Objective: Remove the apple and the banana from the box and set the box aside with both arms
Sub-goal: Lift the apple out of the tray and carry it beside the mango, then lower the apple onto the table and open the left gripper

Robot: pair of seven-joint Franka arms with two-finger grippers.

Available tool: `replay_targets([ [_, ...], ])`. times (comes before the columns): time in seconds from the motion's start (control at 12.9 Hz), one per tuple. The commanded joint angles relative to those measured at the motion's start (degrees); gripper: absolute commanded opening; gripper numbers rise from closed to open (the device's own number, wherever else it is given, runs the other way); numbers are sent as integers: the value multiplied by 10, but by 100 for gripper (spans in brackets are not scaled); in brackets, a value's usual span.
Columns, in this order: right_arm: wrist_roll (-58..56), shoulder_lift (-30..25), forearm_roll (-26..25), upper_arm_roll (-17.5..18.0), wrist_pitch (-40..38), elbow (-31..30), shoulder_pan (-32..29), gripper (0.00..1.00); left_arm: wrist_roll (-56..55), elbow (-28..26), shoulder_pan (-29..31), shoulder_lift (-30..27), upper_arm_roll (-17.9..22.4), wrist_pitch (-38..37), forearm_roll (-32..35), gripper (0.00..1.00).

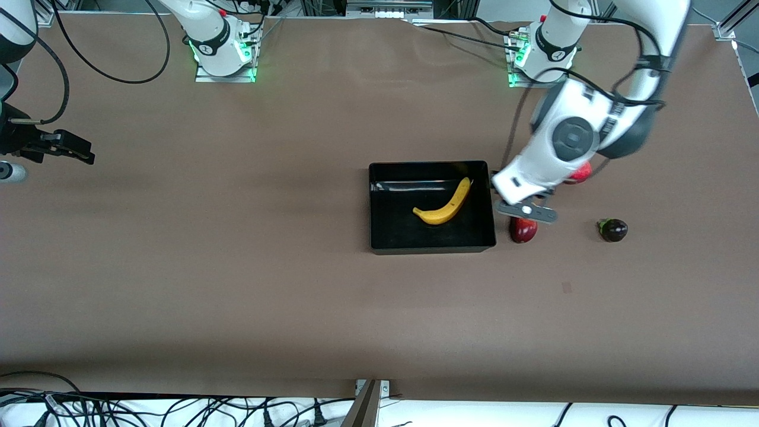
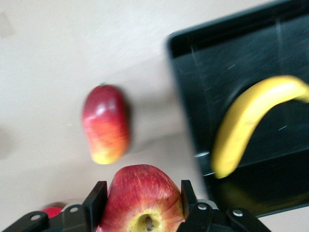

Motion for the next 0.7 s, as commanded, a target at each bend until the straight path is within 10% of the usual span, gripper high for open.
replay_targets([
  [0.0,3,1,2,-2,-5,5,-1,100,90,-40,45,-16,-3,15,7,0],
  [0.62,2,-2,1,3,-5,7,1,100,241,-52,93,101,45,153,52,0],
])
